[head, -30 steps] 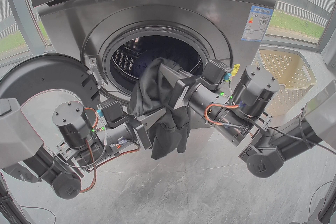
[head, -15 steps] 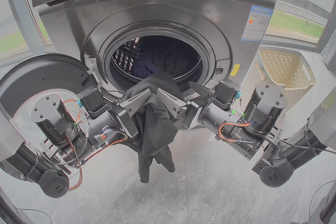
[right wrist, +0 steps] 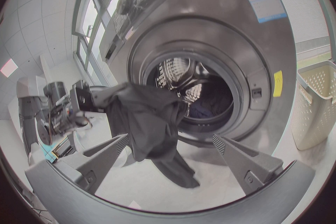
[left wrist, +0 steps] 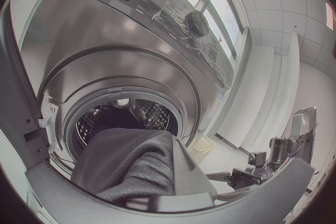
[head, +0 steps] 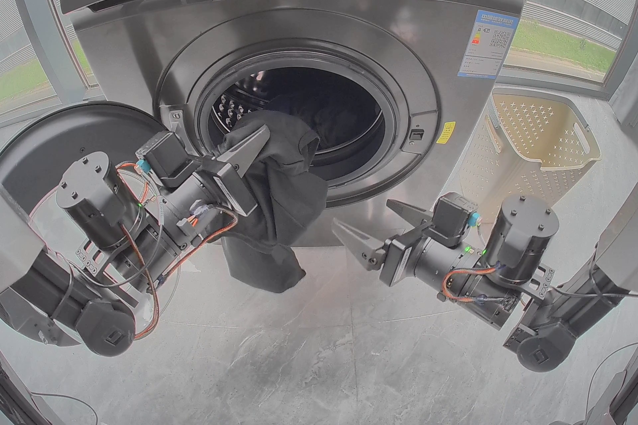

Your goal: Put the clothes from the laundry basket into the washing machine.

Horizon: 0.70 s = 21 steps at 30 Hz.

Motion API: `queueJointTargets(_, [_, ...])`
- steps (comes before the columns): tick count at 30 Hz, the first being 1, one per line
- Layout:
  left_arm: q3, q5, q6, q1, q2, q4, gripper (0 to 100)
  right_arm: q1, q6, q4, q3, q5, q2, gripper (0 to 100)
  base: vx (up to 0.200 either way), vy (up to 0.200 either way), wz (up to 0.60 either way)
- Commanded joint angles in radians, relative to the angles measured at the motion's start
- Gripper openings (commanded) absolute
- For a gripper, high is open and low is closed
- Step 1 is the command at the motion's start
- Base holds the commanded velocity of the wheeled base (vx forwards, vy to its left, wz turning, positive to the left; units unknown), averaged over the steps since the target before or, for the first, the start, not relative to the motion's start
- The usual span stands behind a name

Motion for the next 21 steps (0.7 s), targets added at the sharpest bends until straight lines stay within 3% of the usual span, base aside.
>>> queueJointTargets(1, [-0.009,0.0,0.001,0.0,-0.003,-0.001,0,0.022,-0.002,-0.031,0.015,0.003,0.073,100,0.0,0.0,0.0])
queueJointTargets(7, [-0.023,0.004,0.003,0.0,-0.001,-0.001,0,0.051,0.003,-0.082,-0.023,0.008,0.153,100,0.0,0.0,0.0])
queueJointTargets(14, [-0.023,0.004,0.001,-0.002,0.002,-0.001,0,0.069,0.046,-0.099,-0.135,0.01,0.206,100,0.0,0.0,0.0])
queueJointTargets(21, [-0.021,0.005,0.001,-0.006,0.0,-0.002,0,0.057,0.055,-0.09,-0.252,0.011,0.259,100,0.0,0.0,0.0])
